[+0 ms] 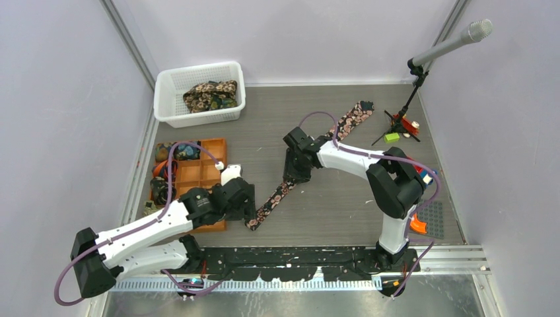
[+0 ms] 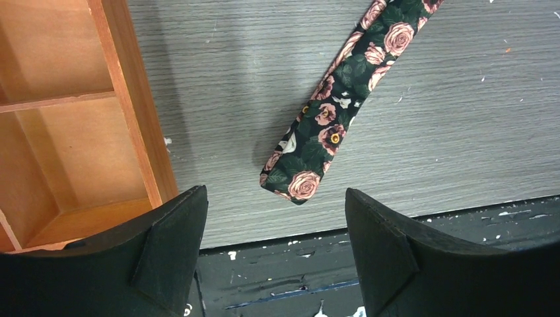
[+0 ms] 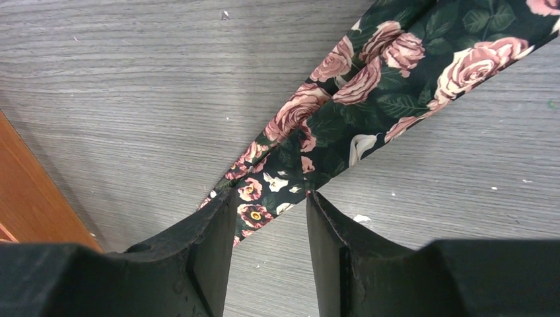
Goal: Roll the ties
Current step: Flatten out the tie at the center of the board.
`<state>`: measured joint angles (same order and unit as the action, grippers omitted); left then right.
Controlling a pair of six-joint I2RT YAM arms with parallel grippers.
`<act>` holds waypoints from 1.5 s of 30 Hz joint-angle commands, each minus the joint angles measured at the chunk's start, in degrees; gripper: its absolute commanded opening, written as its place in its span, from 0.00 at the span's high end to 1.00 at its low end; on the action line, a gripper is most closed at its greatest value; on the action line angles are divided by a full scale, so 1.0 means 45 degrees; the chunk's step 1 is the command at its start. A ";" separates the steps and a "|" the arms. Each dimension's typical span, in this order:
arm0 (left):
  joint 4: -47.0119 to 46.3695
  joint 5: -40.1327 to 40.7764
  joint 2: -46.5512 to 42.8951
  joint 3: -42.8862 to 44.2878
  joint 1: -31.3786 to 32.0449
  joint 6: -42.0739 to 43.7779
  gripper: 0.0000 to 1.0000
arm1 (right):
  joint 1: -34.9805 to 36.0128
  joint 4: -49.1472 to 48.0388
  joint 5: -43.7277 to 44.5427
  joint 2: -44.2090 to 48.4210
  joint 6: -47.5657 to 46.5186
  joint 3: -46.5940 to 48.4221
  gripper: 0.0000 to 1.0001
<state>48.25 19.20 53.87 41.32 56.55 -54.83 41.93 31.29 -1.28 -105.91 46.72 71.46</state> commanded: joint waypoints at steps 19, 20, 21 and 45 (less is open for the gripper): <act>-0.0218 0.0920 0.0958 0.0537 0.0027 0.0197 0.23 | -0.1591 -0.1419 0.0940 -0.2249 0.0491 0.0822 0.56; -0.0215 0.0979 0.1054 0.0643 0.0027 0.0171 0.23 | -0.1719 -0.1515 0.0928 -0.2359 0.0555 0.0883 0.56; -0.0231 0.1044 0.1140 0.0737 0.0015 0.0104 0.22 | -0.1794 -0.1532 0.0924 -0.2424 0.0558 0.0993 0.56; -0.1762 0.0686 0.3093 0.1328 -0.0014 -0.0125 0.25 | -0.0970 -0.0098 -0.0094 0.0272 0.0255 0.0268 0.59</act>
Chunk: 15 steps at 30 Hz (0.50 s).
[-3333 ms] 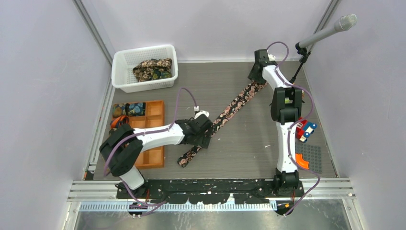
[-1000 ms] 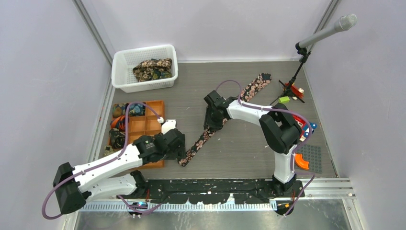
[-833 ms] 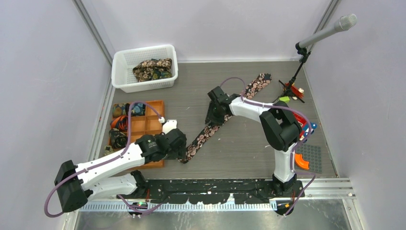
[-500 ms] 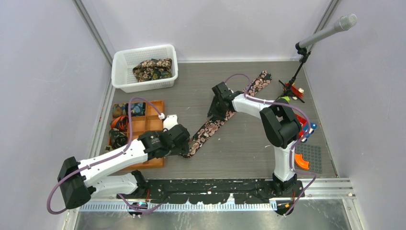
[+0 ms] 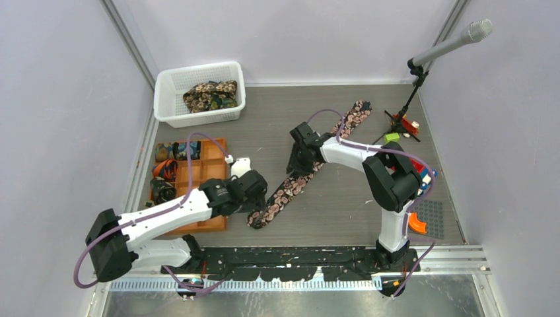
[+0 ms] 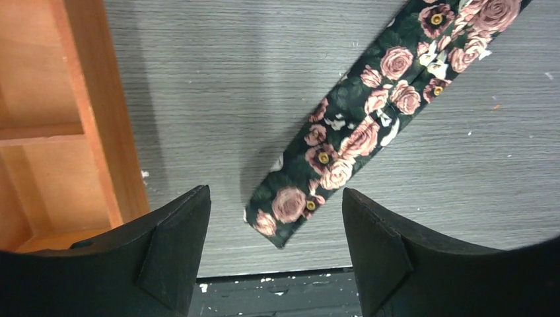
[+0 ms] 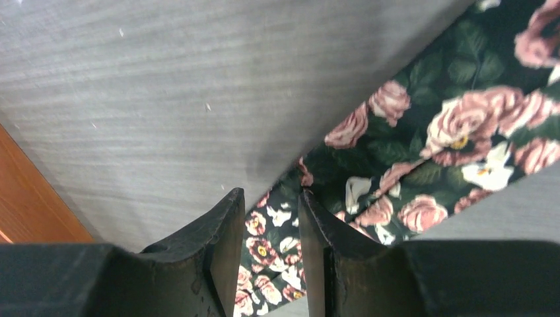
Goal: Roll the ties
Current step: Flatten out the tie at the center of the board.
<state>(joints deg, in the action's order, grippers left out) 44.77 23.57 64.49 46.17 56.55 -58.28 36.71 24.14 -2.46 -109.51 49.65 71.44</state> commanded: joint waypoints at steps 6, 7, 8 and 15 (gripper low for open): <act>-0.1557 -0.0551 0.1791 0.0288 -0.0010 0.0700 0.26 | 0.0200 0.2347 0.0961 0.2209 -0.0713 0.0235 0.59; -0.1613 -0.0536 0.1923 0.0287 -0.0019 0.0790 0.26 | 0.0187 0.2423 0.1045 0.2357 -0.0712 0.0111 0.59; -0.1593 -0.0395 0.2032 0.0311 -0.0023 0.0899 0.26 | 0.0185 0.2476 0.1136 0.2614 -0.0683 -0.0059 0.59; -0.1678 -0.1516 0.3130 0.1092 -0.2015 0.2622 0.33 | 0.0189 0.2016 0.2331 0.4167 0.0249 -0.2282 0.60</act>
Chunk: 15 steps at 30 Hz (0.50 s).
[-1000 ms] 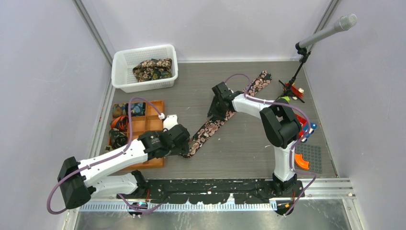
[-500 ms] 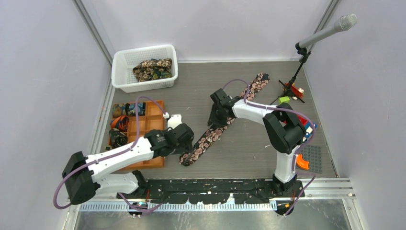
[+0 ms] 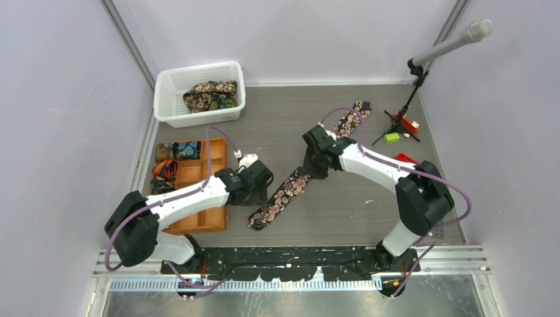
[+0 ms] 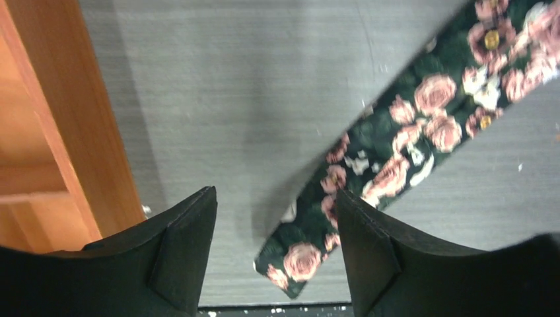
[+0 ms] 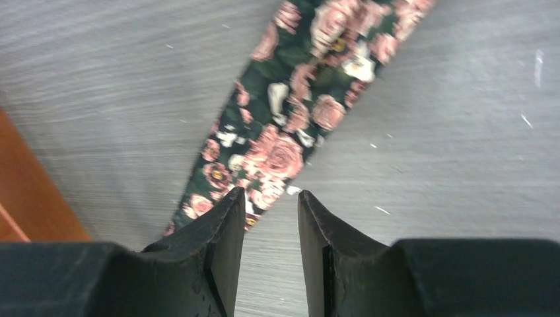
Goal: Roll the ties
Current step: Flatten out the tie at the center of the board.
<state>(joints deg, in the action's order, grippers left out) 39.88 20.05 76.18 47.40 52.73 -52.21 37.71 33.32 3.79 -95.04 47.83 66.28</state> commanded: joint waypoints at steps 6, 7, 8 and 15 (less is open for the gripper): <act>-0.0201 -0.1254 0.2316 0.1916 -0.1651 0.2422 0.36 | 0.0447 -0.1879 0.0436 0.1638 0.2081 -0.3116 0.64; -0.0091 -0.1463 0.2705 0.2061 -0.1763 0.2519 0.36 | 0.0557 -0.2263 0.0296 0.1637 0.2273 -0.3363 0.65; 0.0115 -0.1604 0.3076 0.2213 -0.1850 0.2536 0.37 | 0.0644 -0.2590 0.0147 0.1645 0.2477 -0.3596 0.66; 0.0414 -0.2801 0.4009 0.1902 -0.1894 0.2138 0.47 | 0.1058 -0.4594 -0.0201 0.1502 0.3232 -0.4662 0.72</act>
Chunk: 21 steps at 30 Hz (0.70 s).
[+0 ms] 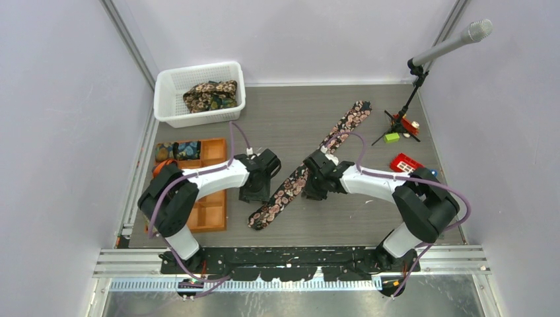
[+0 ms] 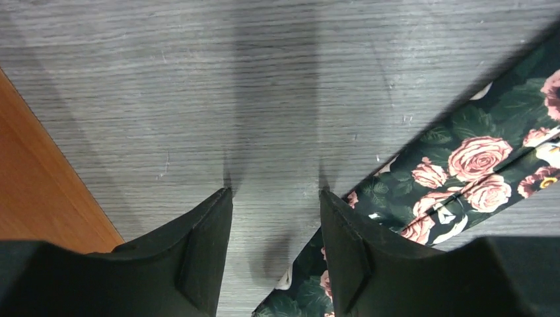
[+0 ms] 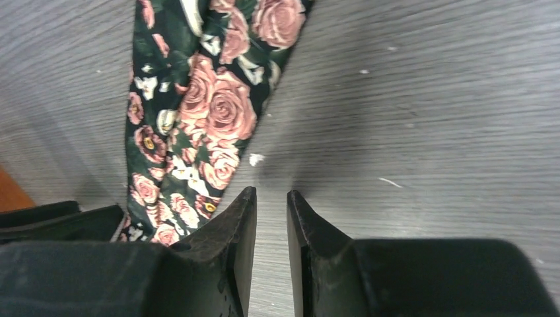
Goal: Roll the ties
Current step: Flatten out the tie at the center of the board.
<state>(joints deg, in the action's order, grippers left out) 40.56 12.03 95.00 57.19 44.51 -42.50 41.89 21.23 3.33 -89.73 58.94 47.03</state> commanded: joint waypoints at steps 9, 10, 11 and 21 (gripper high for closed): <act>-0.1149 -0.2961 -0.1036 -0.1595 0.0500 -0.0266 0.53 | 0.0142 -0.4308 -0.0565 -0.1269 0.1170 -0.0789 0.78; -0.1108 -0.2964 -0.1078 -0.1554 0.0575 -0.0263 0.53 | 0.0134 -0.4443 -0.0565 -0.1360 0.1238 -0.0810 0.79; -0.1032 -0.2957 -0.1136 -0.1524 0.0636 -0.0253 0.53 | 0.0127 -0.4540 -0.0565 -0.1408 0.1273 -0.0820 0.79; 0.0075 -0.1732 -0.2053 -0.1341 0.1196 -0.0235 0.54 | 0.0142 -0.4240 -0.0951 -0.0966 0.1153 -0.0959 0.80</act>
<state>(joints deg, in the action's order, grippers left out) 37.95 1.43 88.88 51.03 49.28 -43.18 42.30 0.36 -0.82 -94.78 64.47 43.97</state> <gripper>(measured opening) 0.464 0.201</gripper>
